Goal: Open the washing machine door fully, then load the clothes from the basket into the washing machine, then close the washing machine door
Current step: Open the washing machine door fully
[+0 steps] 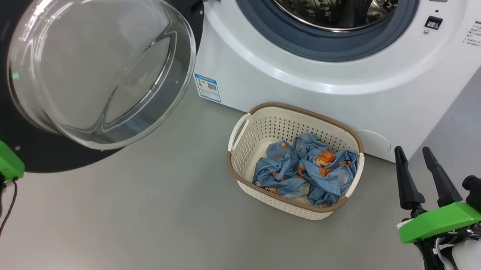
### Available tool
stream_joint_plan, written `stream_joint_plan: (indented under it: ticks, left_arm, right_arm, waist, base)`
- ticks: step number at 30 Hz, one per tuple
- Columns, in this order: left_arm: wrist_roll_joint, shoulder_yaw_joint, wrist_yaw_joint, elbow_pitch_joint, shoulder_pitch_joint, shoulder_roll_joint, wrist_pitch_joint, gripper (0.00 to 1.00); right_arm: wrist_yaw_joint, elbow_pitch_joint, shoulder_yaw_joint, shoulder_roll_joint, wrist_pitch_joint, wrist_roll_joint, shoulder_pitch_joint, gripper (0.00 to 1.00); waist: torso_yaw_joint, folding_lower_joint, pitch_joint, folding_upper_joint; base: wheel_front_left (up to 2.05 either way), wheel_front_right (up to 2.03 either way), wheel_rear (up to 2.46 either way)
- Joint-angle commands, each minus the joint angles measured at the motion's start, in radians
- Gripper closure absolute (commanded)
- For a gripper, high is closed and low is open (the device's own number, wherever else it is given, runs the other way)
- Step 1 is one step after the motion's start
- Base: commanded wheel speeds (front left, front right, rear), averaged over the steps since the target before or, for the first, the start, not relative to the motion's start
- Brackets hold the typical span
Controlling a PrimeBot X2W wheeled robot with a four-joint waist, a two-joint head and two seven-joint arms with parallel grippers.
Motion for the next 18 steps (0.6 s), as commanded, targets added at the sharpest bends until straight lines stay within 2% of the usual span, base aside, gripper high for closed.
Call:
stream_joint_plan:
  ticks: [1,2,4,5,7,8,14,18]
  left_arm:
    - [-0.002,0.019,-0.006,-0.025,-0.001,0.063,-0.014,1.0]
    - [-0.003,0.019,-0.01,-0.031,0.005,0.062,-0.015,0.96]
    - [-0.01,0.022,-0.017,-0.044,0.018,0.062,-0.017,0.67]
    - [-0.014,0.025,-0.02,-0.052,0.025,0.062,-0.017,0.6]
    - [-0.02,0.029,-0.026,-0.076,0.042,0.059,-0.018,0.09]
    - [-0.023,0.032,-0.028,-0.094,0.053,0.057,-0.018,0.0]
    - [-0.028,0.049,-0.035,-0.238,0.143,0.039,-0.018,0.0]
    - [-0.02,0.062,-0.037,-0.387,0.236,0.012,-0.018,0.0]
  right_arm:
    - [0.006,-0.019,0.014,-0.003,-0.012,-0.003,0.015,0.0]
    - [0.006,-0.02,0.014,-0.002,-0.012,-0.003,0.016,0.0]
    - [0.006,-0.02,0.015,0.0,-0.012,-0.001,0.02,0.0]
    - [0.006,-0.02,0.017,0.001,-0.012,0.0,0.021,0.0]
    - [0.006,-0.021,0.015,0.002,-0.012,0.001,0.025,0.0]
    - [0.006,-0.021,0.015,0.003,-0.012,0.002,0.028,0.0]
    - [0.006,-0.026,0.014,0.001,-0.012,0.002,0.039,0.0]
    - [0.006,-0.032,0.016,-0.003,-0.012,-0.001,0.051,0.0]
  waist:
    - [0.002,0.0,-0.014,-0.0001]
    - [0.001,0.0,-0.019,-0.0001]
    - [-0.003,0.0,-0.029,-0.0001]
    - [-0.006,0.0,-0.034,-0.0001]
    - [-0.01,0.0,-0.041,-0.0001]
    - [-0.014,0.0,-0.045,-0.0001]
    - [-0.038,0.0,-0.07,-0.0001]
    - [-0.069,0.0,-0.097,-0.0001]
  base:
    - [0.0,0.0,0.0]
    - [0.0,0.0,0.0]
    - [0.0,0.0,0.0]
    - [0.0,0.0,0.0]
    - [0.0,0.0,0.0]
    - [0.0,0.0,0.0]
    - [0.0,0.0,0.0]
    - [0.0,0.0,0.0]
